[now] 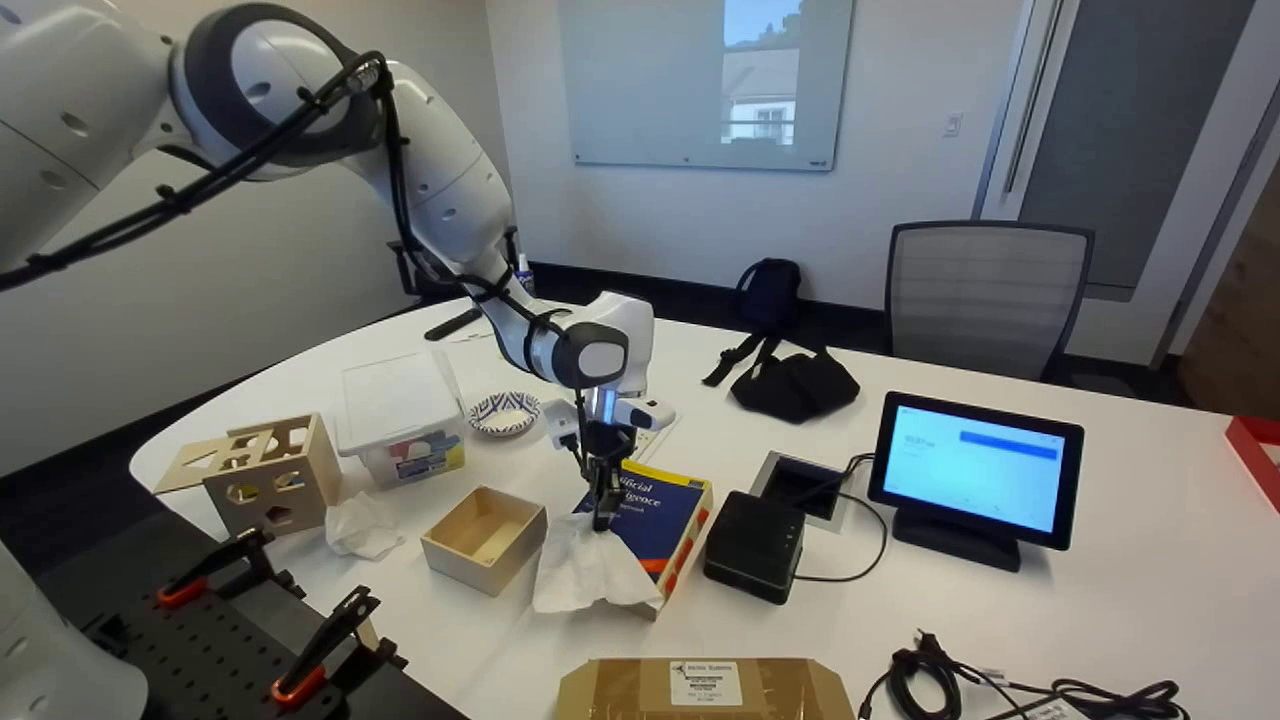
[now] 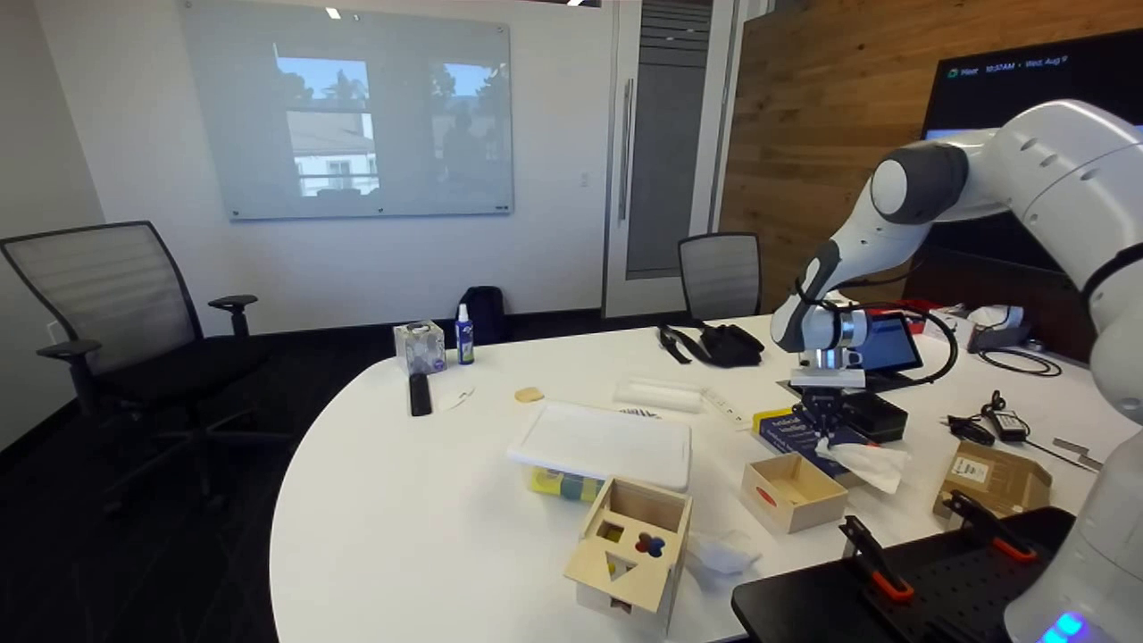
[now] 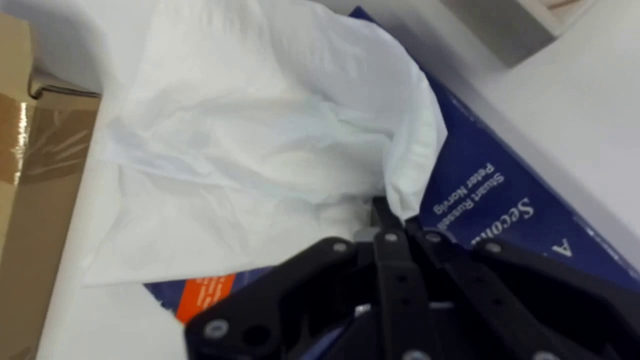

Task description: Use the paper towel to clean the book

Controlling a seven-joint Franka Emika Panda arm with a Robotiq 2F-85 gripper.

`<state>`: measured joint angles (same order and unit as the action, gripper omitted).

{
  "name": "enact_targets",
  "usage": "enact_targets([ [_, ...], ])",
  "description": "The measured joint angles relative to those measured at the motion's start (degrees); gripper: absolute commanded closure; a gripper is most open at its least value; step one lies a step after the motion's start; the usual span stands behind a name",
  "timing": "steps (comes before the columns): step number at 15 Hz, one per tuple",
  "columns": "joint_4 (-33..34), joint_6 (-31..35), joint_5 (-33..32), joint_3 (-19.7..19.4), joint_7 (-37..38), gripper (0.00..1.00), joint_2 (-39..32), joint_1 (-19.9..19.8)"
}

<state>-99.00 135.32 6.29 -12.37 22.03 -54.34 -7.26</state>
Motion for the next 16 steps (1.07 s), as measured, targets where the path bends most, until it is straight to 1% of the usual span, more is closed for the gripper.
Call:
enact_targets([
  [4, 2.2, -6.1, 1.3, 5.5, -9.2, 1.00, -0.2, -3.9],
  [6, 2.9, -8.0, 1.9, 7.3, -12.7, 1.00, -0.3, -5.0],
  [12, 2.9, -7.5, 2.3, 8.6, -15.7, 1.00, 0.8, -5.2],
  [16, 0.1, -7.5, 2.3, 12.1, -21.8, 1.00, 4.5, -4.7],
])
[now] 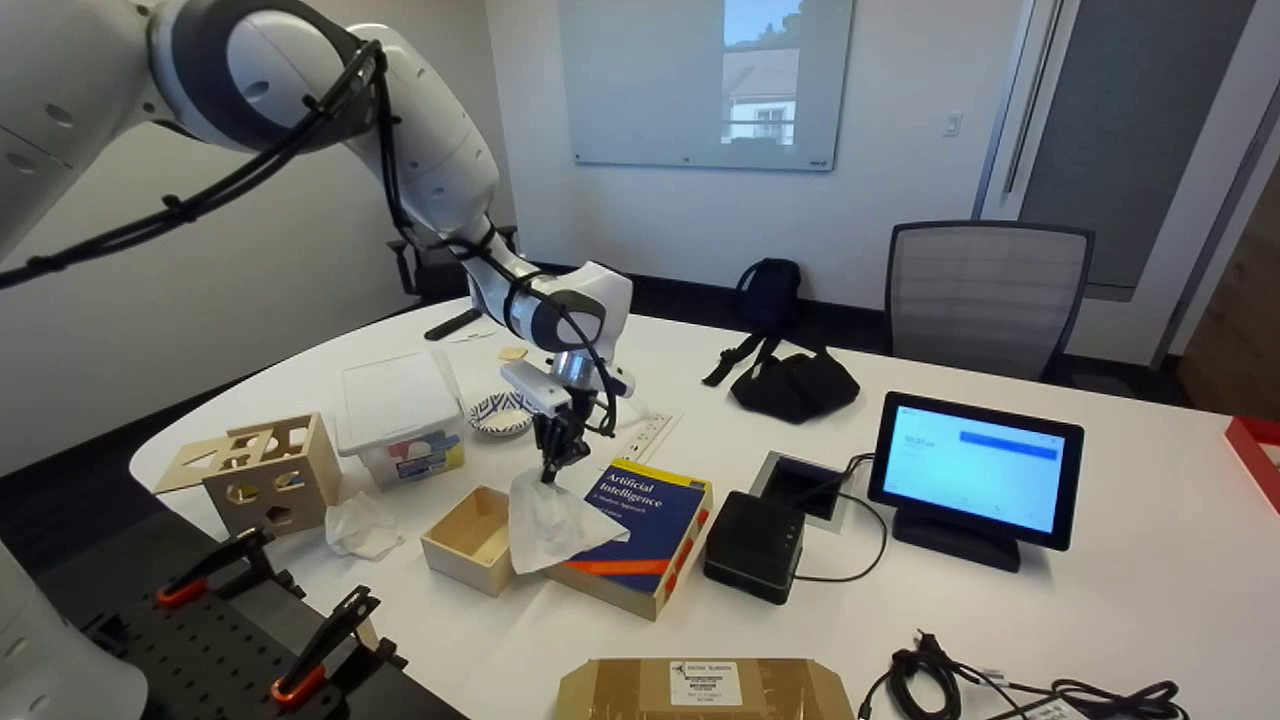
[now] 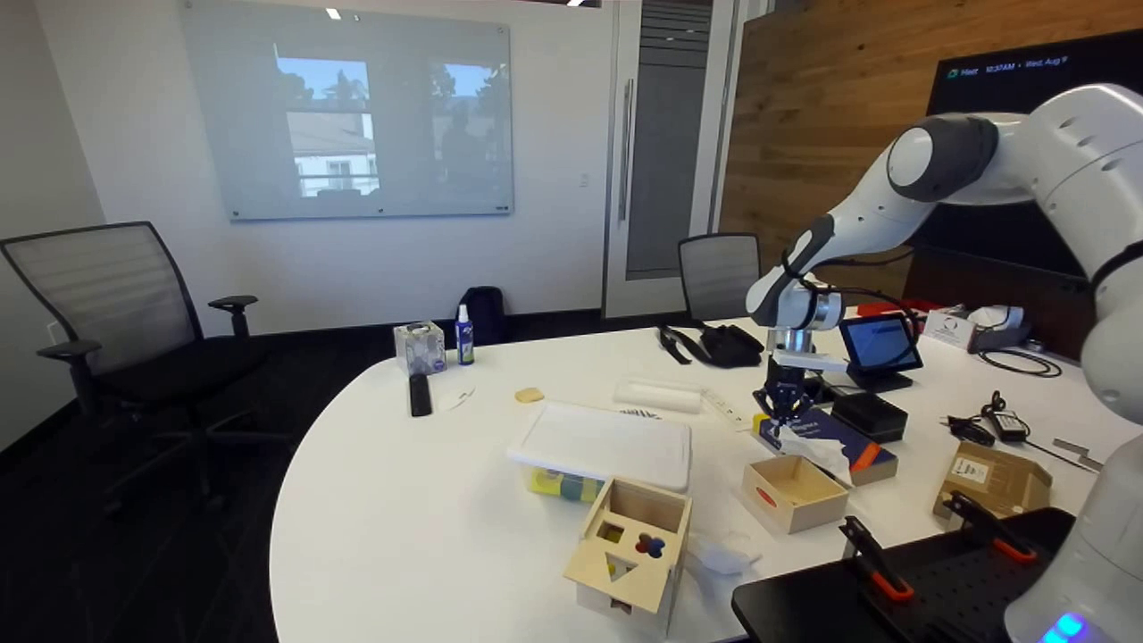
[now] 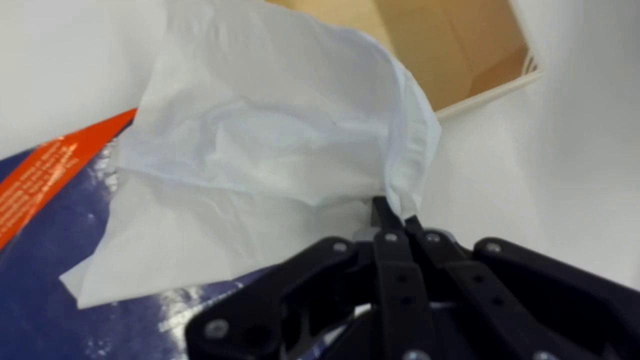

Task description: Use the paper towel to clean the book

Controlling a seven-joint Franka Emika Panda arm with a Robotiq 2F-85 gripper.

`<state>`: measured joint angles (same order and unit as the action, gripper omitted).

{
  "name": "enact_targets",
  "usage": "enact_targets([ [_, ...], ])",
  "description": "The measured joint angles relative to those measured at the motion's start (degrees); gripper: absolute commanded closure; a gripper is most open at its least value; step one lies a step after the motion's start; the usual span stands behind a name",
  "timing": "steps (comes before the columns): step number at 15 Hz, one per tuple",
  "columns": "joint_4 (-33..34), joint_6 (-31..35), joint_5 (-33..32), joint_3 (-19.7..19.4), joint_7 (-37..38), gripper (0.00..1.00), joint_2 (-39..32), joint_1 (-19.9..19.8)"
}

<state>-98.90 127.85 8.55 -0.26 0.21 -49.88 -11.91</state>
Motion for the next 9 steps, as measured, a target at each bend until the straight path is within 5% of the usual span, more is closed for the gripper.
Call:
enact_targets([
  [9, -17.4, 1.4, 0.0, 5.4, -4.8, 1.00, 10.5, 5.2],
])
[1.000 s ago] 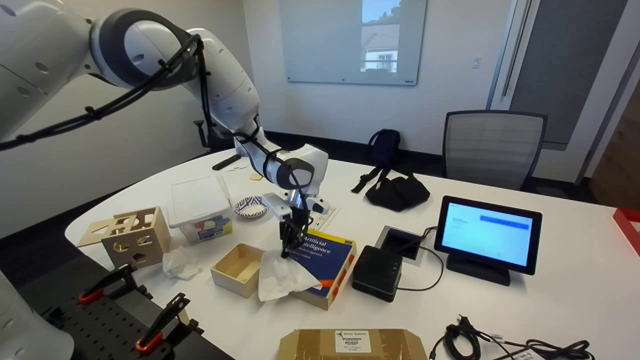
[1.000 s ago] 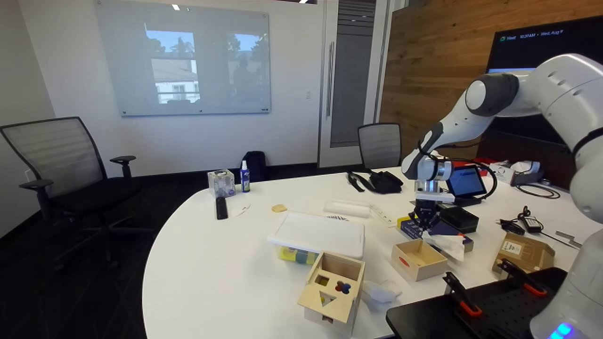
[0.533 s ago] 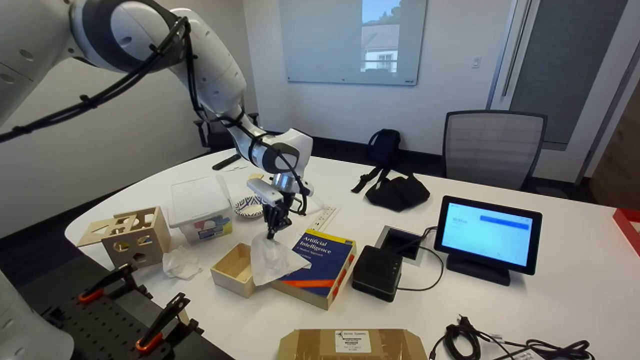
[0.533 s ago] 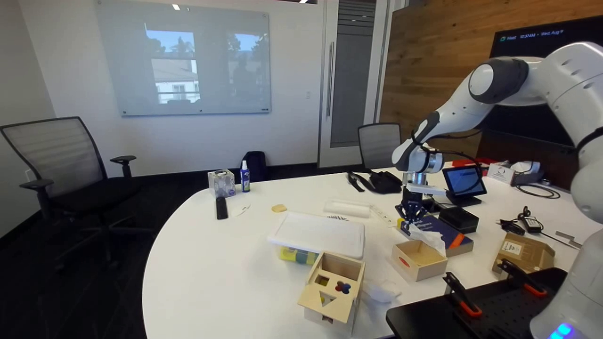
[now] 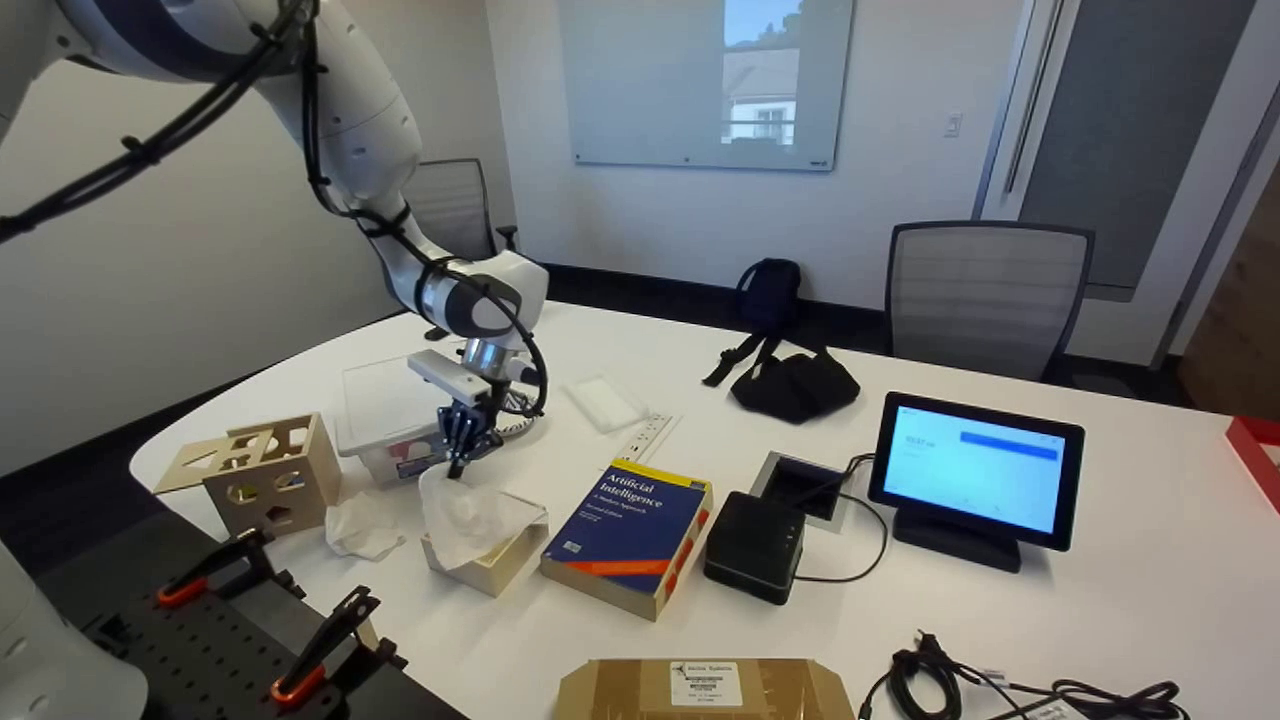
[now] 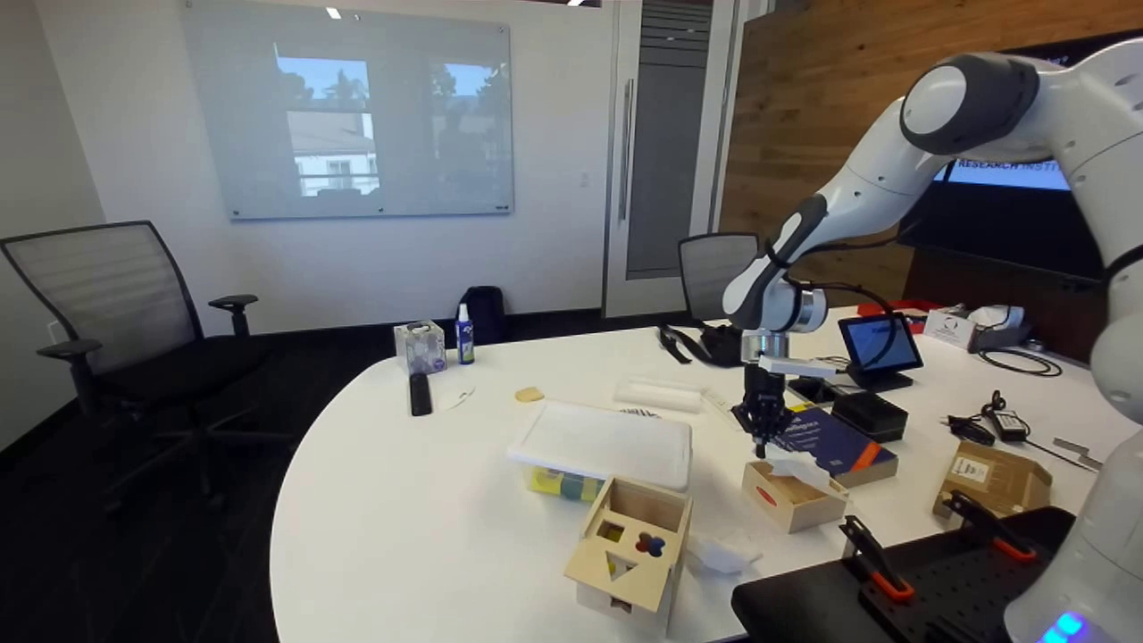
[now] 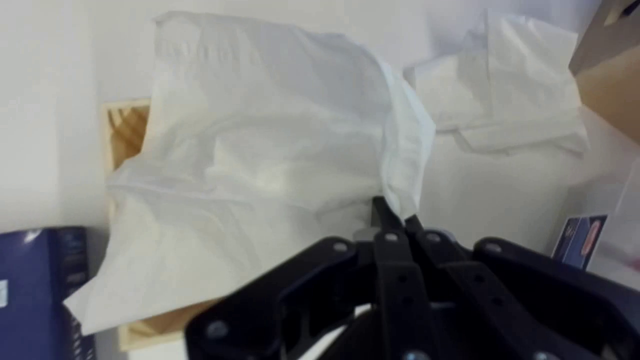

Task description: Use the paper towel to clean the book

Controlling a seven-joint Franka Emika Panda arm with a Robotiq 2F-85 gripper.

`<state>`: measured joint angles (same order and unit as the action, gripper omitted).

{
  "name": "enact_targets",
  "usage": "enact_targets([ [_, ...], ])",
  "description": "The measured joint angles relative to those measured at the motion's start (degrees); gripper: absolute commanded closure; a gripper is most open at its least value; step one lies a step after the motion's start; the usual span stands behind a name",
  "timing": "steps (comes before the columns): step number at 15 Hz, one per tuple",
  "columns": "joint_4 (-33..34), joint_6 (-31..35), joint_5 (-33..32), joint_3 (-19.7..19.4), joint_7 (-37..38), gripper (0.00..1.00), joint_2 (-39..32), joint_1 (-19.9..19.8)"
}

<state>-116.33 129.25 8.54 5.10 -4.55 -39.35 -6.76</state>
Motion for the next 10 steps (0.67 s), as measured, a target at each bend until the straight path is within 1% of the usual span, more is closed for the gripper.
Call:
enact_targets([
  [3, -5.5, 3.3, 0.0, 1.8, 0.1, 1.00, 1.7, 2.8],
  [5, -7.7, 6.0, 0.0, 3.0, 0.3, 1.00, 1.8, 5.3],
  [8, -9.1, 9.8, 0.0, 4.7, 0.5, 1.00, 1.7, 8.6],
  [10, -9.1, 11.6, 0.1, 5.9, 0.5, 1.00, 1.3, 9.7],
])
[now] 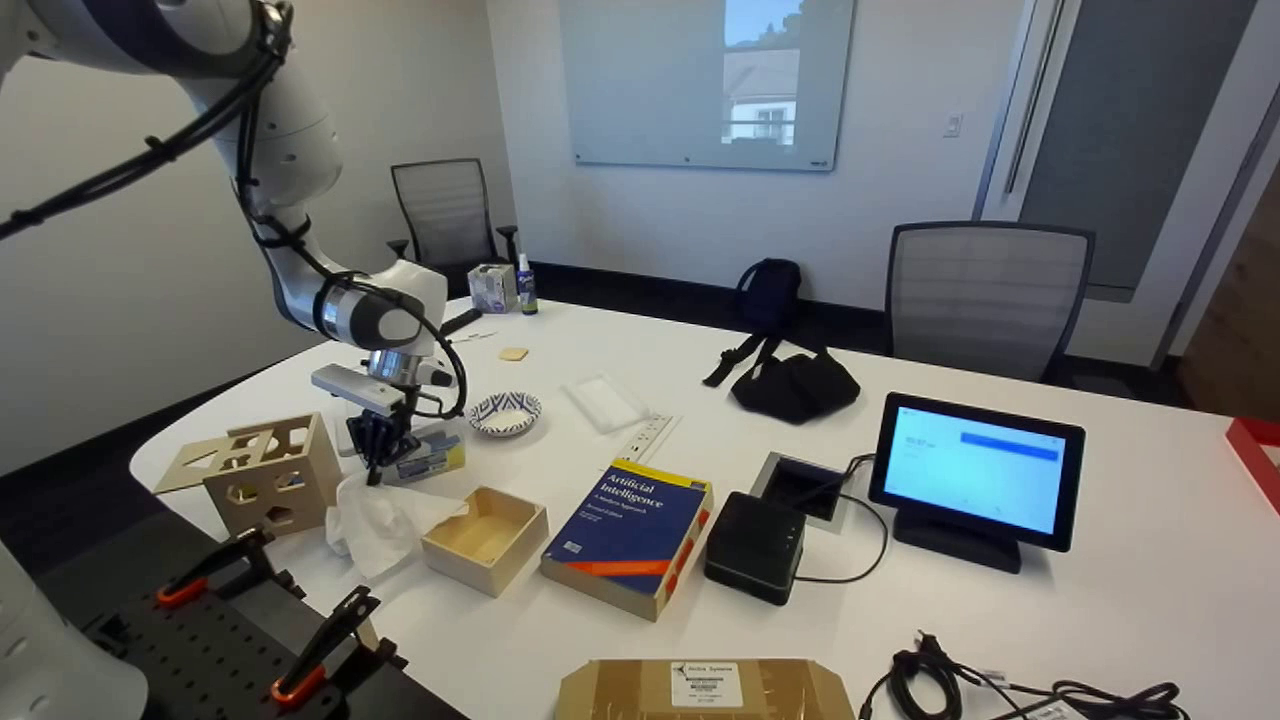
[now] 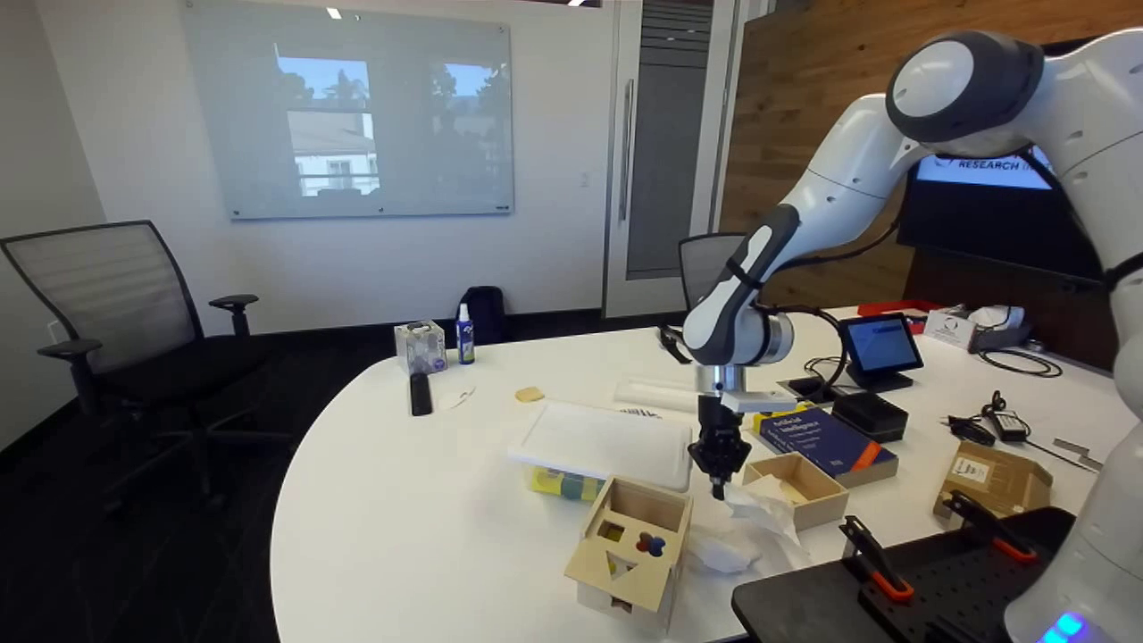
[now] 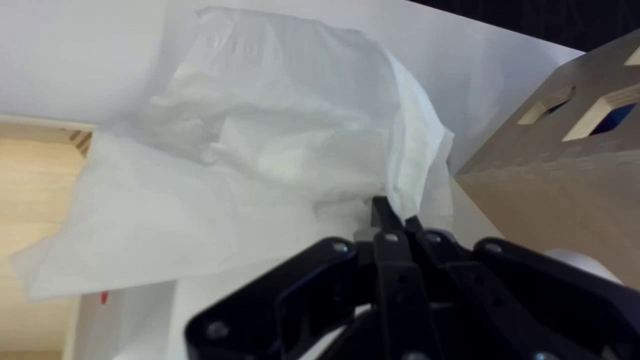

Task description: Use the paper towel to clean the book

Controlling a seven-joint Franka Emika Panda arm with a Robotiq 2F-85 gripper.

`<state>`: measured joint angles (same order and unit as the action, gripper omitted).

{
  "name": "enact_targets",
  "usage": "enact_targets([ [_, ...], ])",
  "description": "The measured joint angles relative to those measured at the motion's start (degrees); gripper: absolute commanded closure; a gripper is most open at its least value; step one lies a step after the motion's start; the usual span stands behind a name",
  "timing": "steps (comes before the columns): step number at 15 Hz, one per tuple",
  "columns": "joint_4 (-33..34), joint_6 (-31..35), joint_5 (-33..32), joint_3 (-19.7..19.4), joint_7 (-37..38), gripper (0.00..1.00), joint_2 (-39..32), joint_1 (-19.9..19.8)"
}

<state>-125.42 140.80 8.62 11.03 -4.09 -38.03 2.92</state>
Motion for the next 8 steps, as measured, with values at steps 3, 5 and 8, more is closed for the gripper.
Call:
enact_targets([
  [3, 0.3, 0.5, 0.0, 1.4, -0.1, 1.00, -0.8, 0.2],
  [5, 0.4, 0.5, 0.1, 1.9, -0.3, 1.00, -1.4, 0.2],
  [8, 0.6, 0.5, 0.2, 2.3, -1.5, 1.00, -2.2, 0.1],
])
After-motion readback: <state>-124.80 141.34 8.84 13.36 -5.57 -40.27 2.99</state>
